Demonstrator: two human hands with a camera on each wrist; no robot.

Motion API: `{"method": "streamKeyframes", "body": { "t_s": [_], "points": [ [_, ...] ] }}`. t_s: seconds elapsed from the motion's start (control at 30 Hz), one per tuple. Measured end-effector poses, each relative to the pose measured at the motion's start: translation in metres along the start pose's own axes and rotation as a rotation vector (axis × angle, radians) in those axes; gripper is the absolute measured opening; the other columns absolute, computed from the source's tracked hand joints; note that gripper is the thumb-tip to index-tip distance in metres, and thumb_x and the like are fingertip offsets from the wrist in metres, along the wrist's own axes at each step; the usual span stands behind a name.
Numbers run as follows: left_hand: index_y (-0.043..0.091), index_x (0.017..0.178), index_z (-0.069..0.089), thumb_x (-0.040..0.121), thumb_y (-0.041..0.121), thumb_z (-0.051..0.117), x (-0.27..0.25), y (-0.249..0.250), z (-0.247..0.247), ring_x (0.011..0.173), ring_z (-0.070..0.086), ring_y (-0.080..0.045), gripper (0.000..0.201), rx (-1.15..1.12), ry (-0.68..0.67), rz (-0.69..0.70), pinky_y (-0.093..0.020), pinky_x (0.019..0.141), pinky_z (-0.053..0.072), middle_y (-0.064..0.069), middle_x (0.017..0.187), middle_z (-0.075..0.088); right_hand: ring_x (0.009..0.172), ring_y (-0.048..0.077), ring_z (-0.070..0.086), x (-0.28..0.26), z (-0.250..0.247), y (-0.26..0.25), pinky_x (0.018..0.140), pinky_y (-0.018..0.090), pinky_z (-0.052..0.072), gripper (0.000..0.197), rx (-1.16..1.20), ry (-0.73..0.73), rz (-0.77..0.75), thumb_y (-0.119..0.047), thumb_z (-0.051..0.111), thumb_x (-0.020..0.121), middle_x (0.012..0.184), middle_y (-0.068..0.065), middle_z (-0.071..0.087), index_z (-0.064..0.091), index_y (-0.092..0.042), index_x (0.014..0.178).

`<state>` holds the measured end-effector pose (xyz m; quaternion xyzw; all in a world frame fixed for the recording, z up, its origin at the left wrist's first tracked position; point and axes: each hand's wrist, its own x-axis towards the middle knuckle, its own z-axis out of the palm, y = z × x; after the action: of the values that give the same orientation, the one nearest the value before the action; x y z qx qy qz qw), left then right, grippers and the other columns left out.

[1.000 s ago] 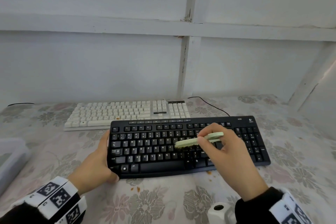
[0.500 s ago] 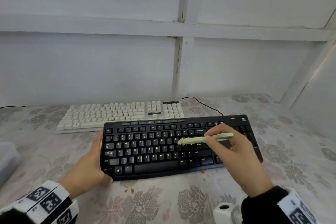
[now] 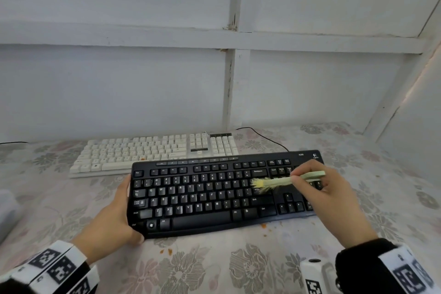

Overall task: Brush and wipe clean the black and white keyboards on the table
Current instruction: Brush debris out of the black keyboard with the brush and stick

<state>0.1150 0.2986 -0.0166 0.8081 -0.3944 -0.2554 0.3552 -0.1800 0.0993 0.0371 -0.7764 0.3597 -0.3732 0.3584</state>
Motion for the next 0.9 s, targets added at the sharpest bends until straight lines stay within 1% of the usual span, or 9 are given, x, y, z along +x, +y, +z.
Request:
{"method": "streamKeyframes", "body": {
  "t_s": [0.07, 0.13, 0.23, 0.33, 0.47, 0.57, 0.73, 0.8, 0.9],
  "points": [
    [0.062, 0.121, 0.001, 0.058, -0.012, 0.07, 0.0, 0.0, 0.0, 0.078, 0.066, -0.021, 0.119, 0.003, -0.001, 0.004, -0.032, 0.068, 0.053, -0.001, 0.093, 0.064, 0.054, 0.002, 0.046, 0.003, -0.011, 0.0, 0.048, 0.008, 0.032, 0.02, -0.019, 0.064, -0.011, -0.01, 0.062, 0.087, 0.065, -0.009, 0.056, 0.063, -0.02, 0.07],
    [0.058, 0.124, 0.001, 0.058, -0.013, 0.07, 0.0, 0.0, 0.0, 0.077, 0.065, -0.02, 0.119, 0.008, 0.0, 0.002, -0.029, 0.067, 0.051, 0.0, 0.093, 0.063, 0.061, 0.007, 0.049, 0.006, -0.02, 0.002, 0.051, 0.008, 0.034, 0.02, 0.013, 0.11, -0.014, -0.01, 0.063, 0.086, 0.072, -0.004, 0.06, 0.063, -0.023, 0.07],
    [0.06, 0.121, 0.004, 0.058, -0.014, 0.07, 0.0, 0.001, 0.001, 0.076, 0.065, -0.021, 0.118, -0.004, 0.004, 0.012, -0.028, 0.065, 0.051, -0.001, 0.093, 0.063, 0.075, 0.023, 0.053, 0.006, -0.023, 0.007, 0.066, 0.022, 0.039, 0.013, 0.097, 0.064, 0.023, -0.012, 0.064, 0.085, 0.077, 0.002, 0.061, 0.065, -0.022, 0.076],
    [0.059, 0.122, 0.004, 0.058, -0.014, 0.07, -0.001, 0.002, 0.001, 0.078, 0.066, -0.022, 0.117, -0.008, 0.004, 0.007, -0.034, 0.069, 0.053, -0.003, 0.093, 0.063, 0.079, 0.025, 0.055, 0.005, -0.025, 0.015, 0.07, 0.029, 0.039, 0.014, 0.078, 0.023, 0.056, -0.012, 0.064, 0.086, 0.077, 0.004, 0.062, 0.065, -0.022, 0.076],
    [0.059, 0.122, 0.005, 0.057, -0.013, 0.07, 0.0, 0.0, 0.001, 0.076, 0.066, -0.024, 0.117, -0.013, 0.01, 0.006, -0.037, 0.069, 0.054, -0.005, 0.092, 0.064, 0.075, 0.013, 0.055, 0.009, -0.047, 0.023, 0.066, 0.023, 0.04, 0.02, -0.048, 0.115, 0.064, -0.011, 0.064, 0.086, 0.079, 0.006, 0.064, 0.063, -0.028, 0.075],
    [0.068, 0.115, 0.005, 0.052, -0.007, 0.069, 0.0, -0.002, 0.001, 0.076, 0.067, -0.024, 0.118, -0.035, 0.024, 0.013, -0.039, 0.069, 0.055, -0.006, 0.092, 0.065, 0.077, 0.013, 0.054, 0.01, -0.054, 0.022, 0.06, 0.01, 0.037, 0.018, -0.04, 0.138, 0.027, -0.011, 0.064, 0.085, 0.081, 0.003, 0.063, 0.064, -0.026, 0.076],
    [0.065, 0.119, 0.007, 0.048, -0.004, 0.069, 0.001, -0.001, 0.0, 0.076, 0.066, -0.025, 0.117, -0.04, 0.032, 0.003, -0.042, 0.071, 0.055, -0.006, 0.091, 0.065, 0.081, 0.017, 0.057, 0.012, -0.048, 0.031, 0.073, 0.019, 0.04, 0.014, 0.014, 0.054, 0.04, -0.012, 0.065, 0.085, 0.077, -0.003, 0.064, 0.065, -0.023, 0.077],
    [0.067, 0.116, 0.007, 0.048, -0.005, 0.07, 0.0, -0.001, 0.0, 0.078, 0.066, -0.025, 0.117, -0.038, 0.031, 0.005, -0.042, 0.072, 0.054, -0.006, 0.091, 0.064, 0.074, 0.007, 0.056, 0.015, -0.055, 0.037, 0.064, 0.008, 0.037, 0.018, -0.065, 0.101, 0.046, -0.011, 0.065, 0.086, 0.076, -0.007, 0.063, 0.064, -0.026, 0.075],
    [0.072, 0.111, 0.006, 0.049, -0.005, 0.07, 0.001, -0.002, 0.001, 0.079, 0.066, -0.026, 0.117, -0.042, 0.037, 0.011, -0.043, 0.073, 0.055, -0.006, 0.092, 0.065, 0.069, 0.005, 0.053, 0.017, -0.07, 0.037, 0.053, 0.005, 0.033, 0.021, -0.135, 0.206, 0.042, -0.008, 0.063, 0.085, 0.077, -0.011, 0.062, 0.062, -0.028, 0.077]
  ]
}}
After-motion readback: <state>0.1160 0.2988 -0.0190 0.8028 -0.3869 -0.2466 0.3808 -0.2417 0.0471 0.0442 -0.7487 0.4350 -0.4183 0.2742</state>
